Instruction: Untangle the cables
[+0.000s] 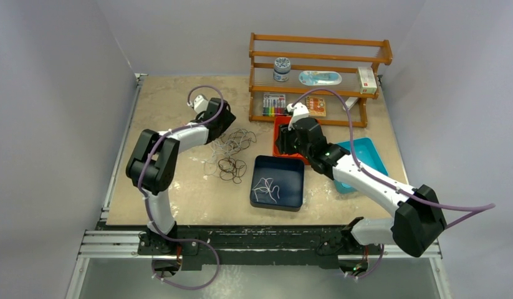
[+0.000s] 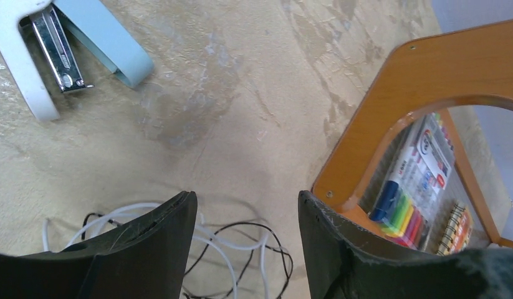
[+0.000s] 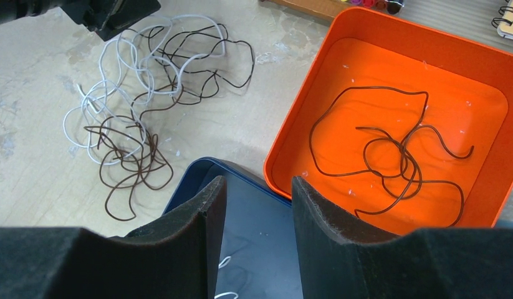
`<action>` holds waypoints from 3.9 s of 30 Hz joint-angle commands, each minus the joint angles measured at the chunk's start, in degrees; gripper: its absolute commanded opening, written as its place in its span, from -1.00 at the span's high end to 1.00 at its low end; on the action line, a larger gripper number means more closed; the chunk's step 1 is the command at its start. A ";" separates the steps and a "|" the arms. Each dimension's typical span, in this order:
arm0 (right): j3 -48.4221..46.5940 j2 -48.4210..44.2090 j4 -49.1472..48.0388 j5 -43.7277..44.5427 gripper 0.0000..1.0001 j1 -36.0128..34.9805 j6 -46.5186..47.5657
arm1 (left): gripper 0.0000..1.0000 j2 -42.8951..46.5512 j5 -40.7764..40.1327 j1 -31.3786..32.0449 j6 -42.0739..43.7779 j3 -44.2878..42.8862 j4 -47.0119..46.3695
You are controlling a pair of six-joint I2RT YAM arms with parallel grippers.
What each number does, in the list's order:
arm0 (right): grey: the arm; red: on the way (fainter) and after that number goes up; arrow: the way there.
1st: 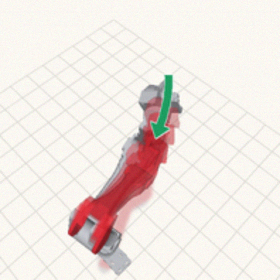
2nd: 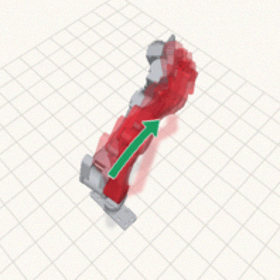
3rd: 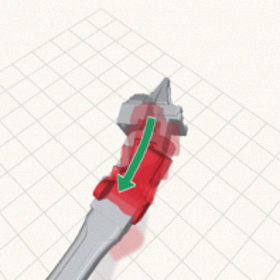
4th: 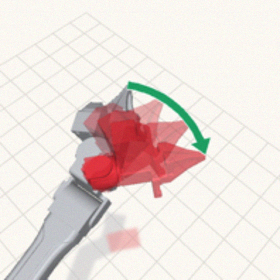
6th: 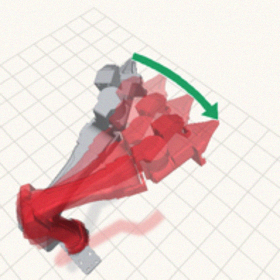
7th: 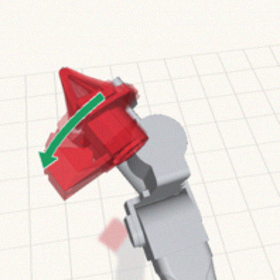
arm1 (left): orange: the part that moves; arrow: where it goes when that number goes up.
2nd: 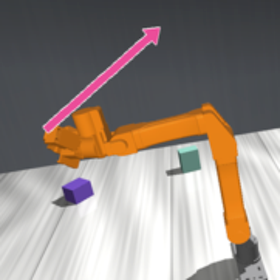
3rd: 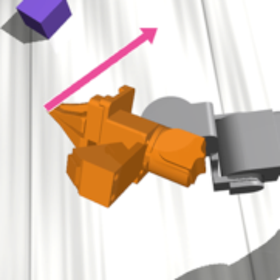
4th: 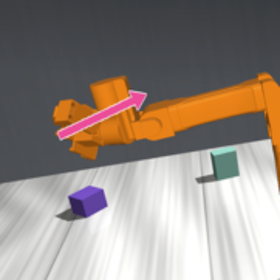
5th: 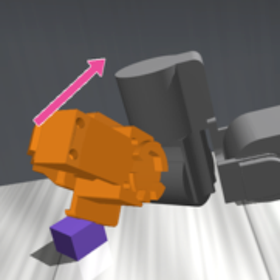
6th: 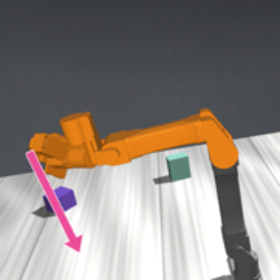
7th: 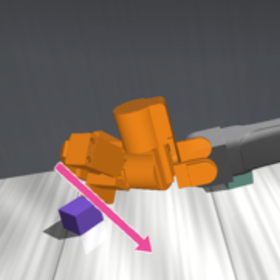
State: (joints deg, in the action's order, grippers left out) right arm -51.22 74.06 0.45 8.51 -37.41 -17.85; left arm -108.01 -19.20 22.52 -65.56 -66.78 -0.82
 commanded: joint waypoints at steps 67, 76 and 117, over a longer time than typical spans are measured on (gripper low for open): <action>1.78 -3.40 -8.22 0.65 0.08 1.36 0.96 | 1.00 5.06 4.08 -3.51 3.38 0.60 -10.72; 6.06 -8.26 -27.31 -6.78 -0.33 1.33 5.87 | 1.00 18.70 16.04 -2.85 16.07 0.30 -8.01; -28.34 35.04 -69.89 -40.74 0.42 0.98 -0.51 | 1.00 29.65 43.84 -2.67 12.48 -28.80 -3.24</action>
State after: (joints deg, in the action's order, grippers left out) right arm -76.73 109.23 -64.75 -30.17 -36.27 -16.64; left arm -78.11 22.65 19.59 -51.53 -89.95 -1.15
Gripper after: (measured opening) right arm 0.369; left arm 0.012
